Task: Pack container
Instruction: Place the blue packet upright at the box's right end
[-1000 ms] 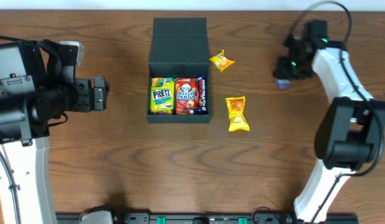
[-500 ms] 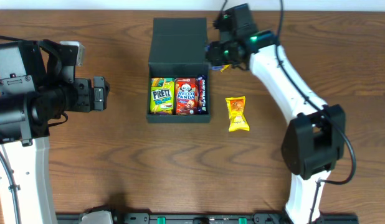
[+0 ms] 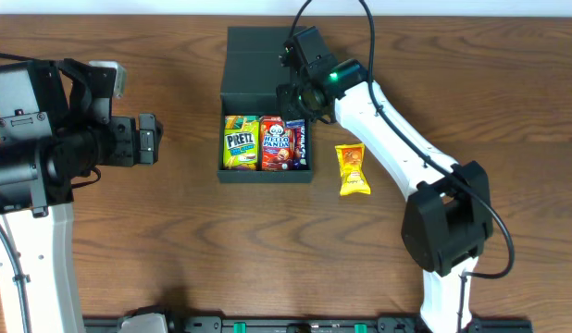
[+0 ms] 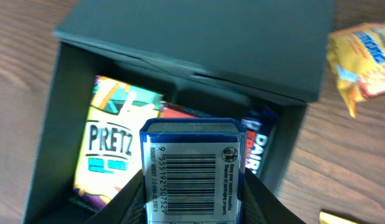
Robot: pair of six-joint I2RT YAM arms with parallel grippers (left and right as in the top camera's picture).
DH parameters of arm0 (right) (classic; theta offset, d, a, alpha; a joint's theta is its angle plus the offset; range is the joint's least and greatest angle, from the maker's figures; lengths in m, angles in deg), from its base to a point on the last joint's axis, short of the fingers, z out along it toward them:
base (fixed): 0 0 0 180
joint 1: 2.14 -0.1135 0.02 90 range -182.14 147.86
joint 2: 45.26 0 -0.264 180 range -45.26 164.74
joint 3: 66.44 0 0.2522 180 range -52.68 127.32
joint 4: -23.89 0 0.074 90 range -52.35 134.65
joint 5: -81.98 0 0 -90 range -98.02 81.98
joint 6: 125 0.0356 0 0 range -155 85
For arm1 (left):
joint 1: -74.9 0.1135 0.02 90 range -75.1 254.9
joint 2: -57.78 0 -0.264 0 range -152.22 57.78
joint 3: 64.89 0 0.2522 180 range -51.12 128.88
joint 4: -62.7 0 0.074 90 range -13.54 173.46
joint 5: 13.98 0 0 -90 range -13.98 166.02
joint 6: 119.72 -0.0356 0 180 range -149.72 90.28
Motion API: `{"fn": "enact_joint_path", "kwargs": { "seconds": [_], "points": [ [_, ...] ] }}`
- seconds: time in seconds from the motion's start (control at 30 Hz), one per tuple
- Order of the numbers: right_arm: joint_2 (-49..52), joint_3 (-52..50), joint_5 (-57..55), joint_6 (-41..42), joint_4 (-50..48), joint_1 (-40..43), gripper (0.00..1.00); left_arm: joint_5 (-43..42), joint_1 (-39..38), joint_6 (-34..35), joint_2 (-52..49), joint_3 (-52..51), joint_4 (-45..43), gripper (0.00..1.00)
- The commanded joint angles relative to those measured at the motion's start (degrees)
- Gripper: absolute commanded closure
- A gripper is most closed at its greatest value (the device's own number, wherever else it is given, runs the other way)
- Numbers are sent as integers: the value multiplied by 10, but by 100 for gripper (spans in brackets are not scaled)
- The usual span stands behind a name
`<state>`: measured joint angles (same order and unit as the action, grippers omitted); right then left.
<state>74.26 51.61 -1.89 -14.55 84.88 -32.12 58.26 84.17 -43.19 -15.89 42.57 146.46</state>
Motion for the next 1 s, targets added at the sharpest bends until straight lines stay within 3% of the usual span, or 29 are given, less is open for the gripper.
{"fn": "enact_joint_path", "kwargs": {
  "seconds": [0.0,0.17,0.3,0.4,0.5,0.97],
  "points": [
    [14,5,-52,33,9,-9,99,3,1,4,2,9,-2,5],
    [23,5,-59,33,16,-9,99,3,1,4,2,9,-2,5],
    [23,5,-59,33,16,-9,92,3,1,4,2,9,-2,5],
    [23,5,-59,33,17,-9,67,3,1,4,2,9,-2,5],
    [23,5,-59,33,17,-9,51,3,1,4,2,9,-2,5],
    [17,9,-58,33,17,-4,41,3,1,4,2,9,-2,5]
  ]
}}
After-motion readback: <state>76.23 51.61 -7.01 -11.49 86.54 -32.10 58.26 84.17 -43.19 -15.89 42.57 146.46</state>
